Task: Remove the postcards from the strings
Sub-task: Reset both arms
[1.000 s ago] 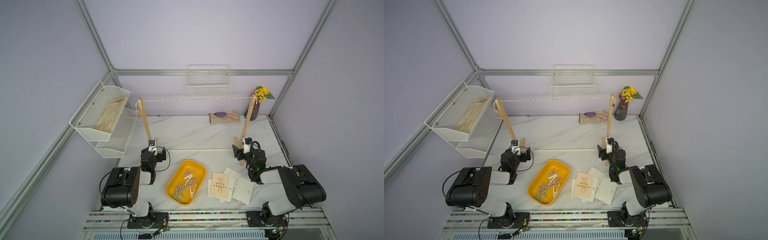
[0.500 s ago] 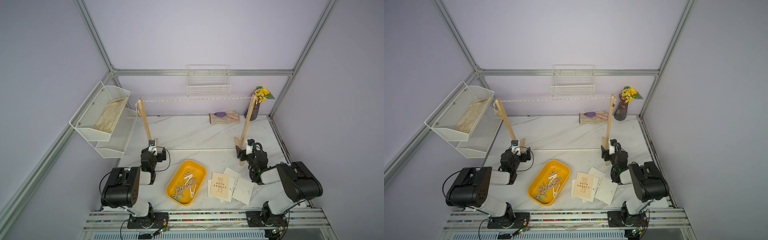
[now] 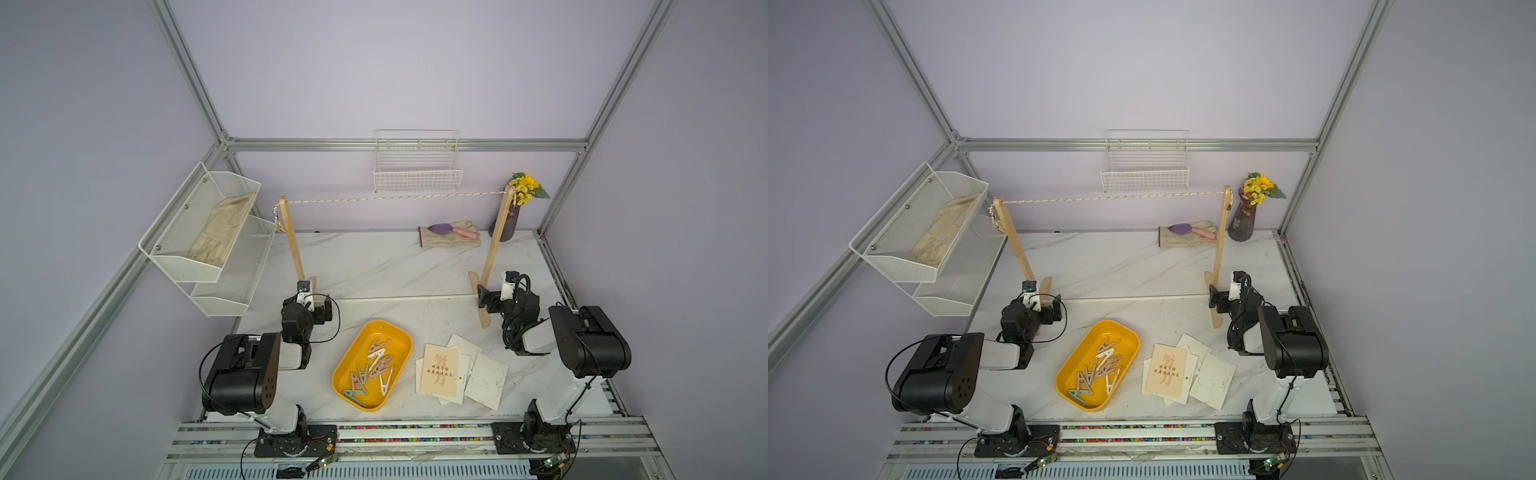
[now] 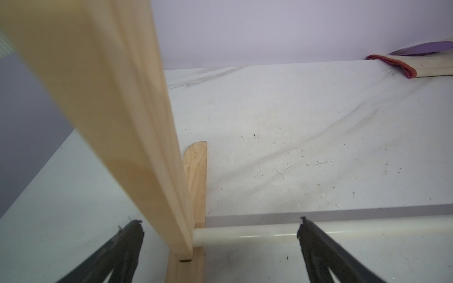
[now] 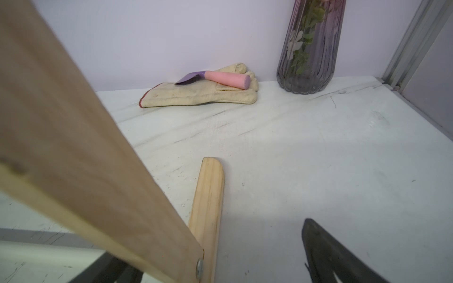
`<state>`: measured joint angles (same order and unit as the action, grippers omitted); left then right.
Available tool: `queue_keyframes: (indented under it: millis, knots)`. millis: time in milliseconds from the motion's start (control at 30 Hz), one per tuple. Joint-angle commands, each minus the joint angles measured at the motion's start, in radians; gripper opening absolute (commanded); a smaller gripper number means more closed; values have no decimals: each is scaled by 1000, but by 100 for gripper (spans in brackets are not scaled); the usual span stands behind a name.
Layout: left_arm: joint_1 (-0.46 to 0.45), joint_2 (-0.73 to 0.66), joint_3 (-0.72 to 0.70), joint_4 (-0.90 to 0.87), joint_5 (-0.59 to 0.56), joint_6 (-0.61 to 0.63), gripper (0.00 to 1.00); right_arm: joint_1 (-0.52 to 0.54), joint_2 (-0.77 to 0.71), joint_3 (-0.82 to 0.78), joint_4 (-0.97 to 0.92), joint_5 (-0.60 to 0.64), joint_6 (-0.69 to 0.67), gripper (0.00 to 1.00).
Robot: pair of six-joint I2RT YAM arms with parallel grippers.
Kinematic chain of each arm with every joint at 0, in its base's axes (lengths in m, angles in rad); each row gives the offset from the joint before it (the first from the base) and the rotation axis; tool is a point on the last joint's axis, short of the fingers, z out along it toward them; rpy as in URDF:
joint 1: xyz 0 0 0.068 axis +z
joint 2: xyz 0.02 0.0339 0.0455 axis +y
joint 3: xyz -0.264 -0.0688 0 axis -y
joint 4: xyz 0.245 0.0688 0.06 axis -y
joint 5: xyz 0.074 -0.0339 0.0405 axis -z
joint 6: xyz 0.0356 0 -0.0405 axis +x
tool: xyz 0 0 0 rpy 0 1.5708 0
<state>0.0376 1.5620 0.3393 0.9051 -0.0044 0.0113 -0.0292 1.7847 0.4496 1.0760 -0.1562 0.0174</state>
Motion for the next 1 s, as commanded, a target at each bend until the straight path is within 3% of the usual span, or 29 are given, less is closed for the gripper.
queue_keyframes:
  millis: [0, 967]
  knots:
    - [7, 6, 29, 54, 14, -8, 99, -6, -10, 4, -5, -4, 4, 97]
    - [7, 9, 44, 30, -40, -19, 100, 0, -11, 6, -14, 15, 1, 97]
